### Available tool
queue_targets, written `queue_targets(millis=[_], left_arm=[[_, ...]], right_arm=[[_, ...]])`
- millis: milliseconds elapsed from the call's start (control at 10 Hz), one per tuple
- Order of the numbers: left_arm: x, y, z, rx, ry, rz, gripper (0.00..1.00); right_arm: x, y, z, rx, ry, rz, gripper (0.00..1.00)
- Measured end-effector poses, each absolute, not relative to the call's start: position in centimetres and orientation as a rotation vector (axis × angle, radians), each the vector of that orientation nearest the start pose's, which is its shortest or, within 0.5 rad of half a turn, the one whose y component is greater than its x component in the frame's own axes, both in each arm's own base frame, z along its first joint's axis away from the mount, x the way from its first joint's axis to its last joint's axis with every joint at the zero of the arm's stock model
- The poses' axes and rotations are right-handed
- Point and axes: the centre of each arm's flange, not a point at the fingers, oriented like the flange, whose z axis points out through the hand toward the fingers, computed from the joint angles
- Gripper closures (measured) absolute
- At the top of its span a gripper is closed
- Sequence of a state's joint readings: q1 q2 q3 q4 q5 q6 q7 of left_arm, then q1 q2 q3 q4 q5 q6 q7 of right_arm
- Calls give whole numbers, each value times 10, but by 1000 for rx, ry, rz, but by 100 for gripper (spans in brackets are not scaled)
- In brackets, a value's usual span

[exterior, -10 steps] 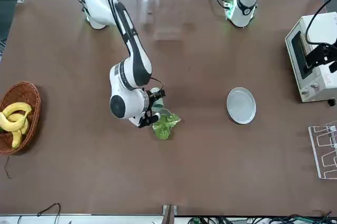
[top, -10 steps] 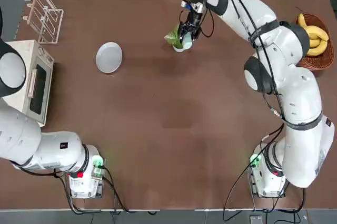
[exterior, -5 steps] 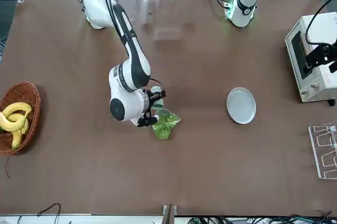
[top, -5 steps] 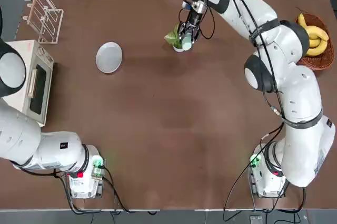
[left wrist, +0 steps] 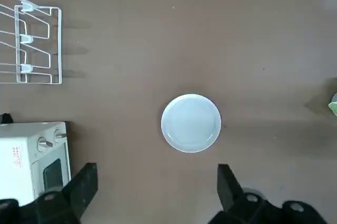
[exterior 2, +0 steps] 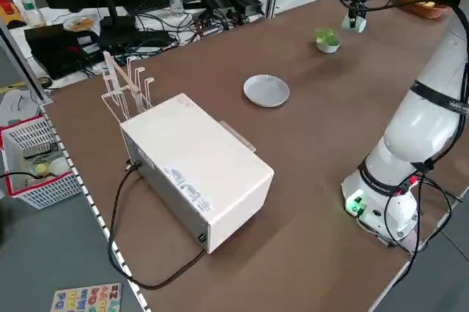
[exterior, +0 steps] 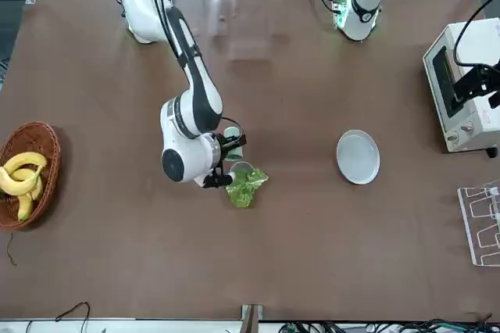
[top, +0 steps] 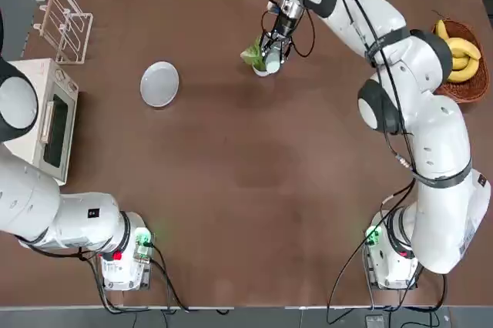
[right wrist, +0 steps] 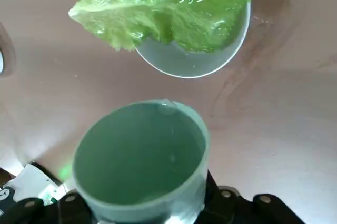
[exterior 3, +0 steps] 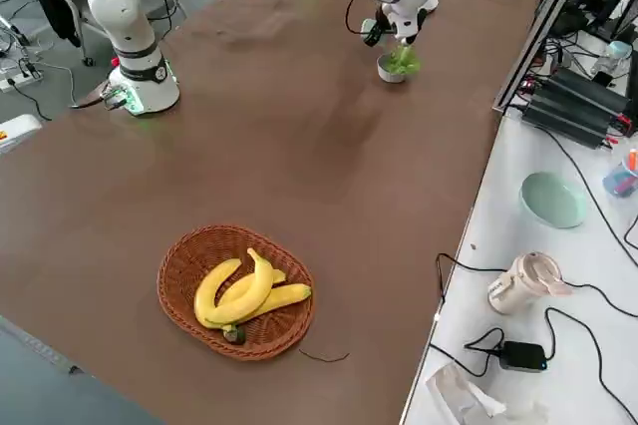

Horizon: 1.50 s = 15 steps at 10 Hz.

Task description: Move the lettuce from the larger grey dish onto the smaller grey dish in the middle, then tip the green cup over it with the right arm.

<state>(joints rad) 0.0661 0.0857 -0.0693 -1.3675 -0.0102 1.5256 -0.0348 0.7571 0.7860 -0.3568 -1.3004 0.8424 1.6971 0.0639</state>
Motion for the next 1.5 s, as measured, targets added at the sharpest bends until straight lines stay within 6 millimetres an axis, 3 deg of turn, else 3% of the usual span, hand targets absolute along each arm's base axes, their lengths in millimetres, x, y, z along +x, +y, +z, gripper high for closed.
queue_targets(millis=[200, 500, 800, 1100, 1300, 1500], left_arm=[[576, -1, 668, -3157, -50, -114, 0], [576, 0, 668, -3156, -50, -114, 0], [576, 0, 668, -3156, -52, -115, 0], [577, 4, 668, -3156, -60, -118, 0], [577, 4, 668, -3156, -61, -119, 0], [577, 4, 668, -3156, -61, -120, 0]], right_arm=[[609, 380, 283, -2550, -446, 493, 32], [644, 325, 283, -2406, -863, 244, 32], [669, 249, 283, -2229, -1240, -3, 32], [682, 156, 276, -2061, -1533, -212, 32], [680, 101, 258, -1919, -1714, -321, 32], [662, 52, 234, -1779, -1773, -432, 32]])
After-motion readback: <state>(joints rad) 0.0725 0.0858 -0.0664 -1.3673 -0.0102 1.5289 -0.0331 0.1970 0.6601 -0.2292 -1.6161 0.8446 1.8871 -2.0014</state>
